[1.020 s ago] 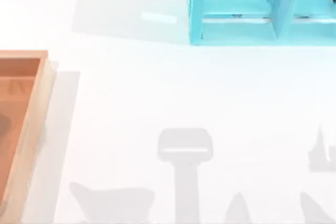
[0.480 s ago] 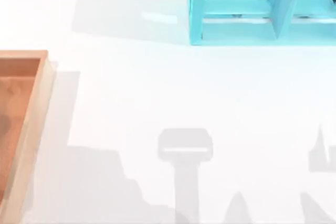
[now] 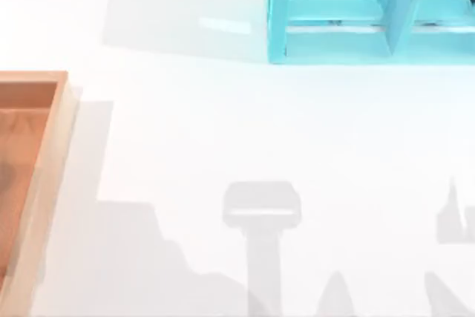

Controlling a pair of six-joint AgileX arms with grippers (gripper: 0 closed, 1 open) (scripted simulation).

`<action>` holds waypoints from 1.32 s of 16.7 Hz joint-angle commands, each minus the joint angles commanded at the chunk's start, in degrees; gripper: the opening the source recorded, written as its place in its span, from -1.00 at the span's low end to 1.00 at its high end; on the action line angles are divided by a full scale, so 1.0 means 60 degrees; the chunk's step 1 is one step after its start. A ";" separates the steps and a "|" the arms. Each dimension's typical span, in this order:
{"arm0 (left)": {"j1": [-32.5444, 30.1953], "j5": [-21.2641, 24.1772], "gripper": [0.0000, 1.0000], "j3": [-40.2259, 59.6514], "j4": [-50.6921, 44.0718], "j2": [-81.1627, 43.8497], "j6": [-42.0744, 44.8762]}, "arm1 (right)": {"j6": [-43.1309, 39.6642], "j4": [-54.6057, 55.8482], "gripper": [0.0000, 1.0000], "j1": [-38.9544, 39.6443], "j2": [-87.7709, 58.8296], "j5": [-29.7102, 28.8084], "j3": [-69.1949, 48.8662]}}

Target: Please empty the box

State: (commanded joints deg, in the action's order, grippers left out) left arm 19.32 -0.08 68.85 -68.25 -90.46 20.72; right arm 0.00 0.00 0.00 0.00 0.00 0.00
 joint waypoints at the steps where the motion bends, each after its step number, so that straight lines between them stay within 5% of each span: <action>1: 0.0012 0.0000 1.00 -0.0069 0.0125 -0.0069 0.0002 | 0.0000 0.0000 1.00 0.0000 0.0000 0.0000 0.0000; 11: 0.0087 0.0005 1.00 -0.2381 0.3548 -0.1204 0.0074 | 0.0000 0.0000 1.00 0.0000 0.0000 0.0000 0.0000; 17: 0.0085 0.0003 1.00 -0.2628 0.3877 -0.1273 0.0072 | 0.0000 0.0000 1.00 0.0000 0.0000 0.0000 0.0000; 22: 0.0085 0.0003 0.25 -0.2628 0.3877 -0.1273 0.0072 | 0.0000 0.0000 1.00 0.0000 0.0000 0.0000 0.0000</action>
State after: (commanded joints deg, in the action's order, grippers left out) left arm 19.83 -0.06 53.08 -44.99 -98.10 21.15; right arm 0.00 0.00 0.00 0.00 0.00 0.00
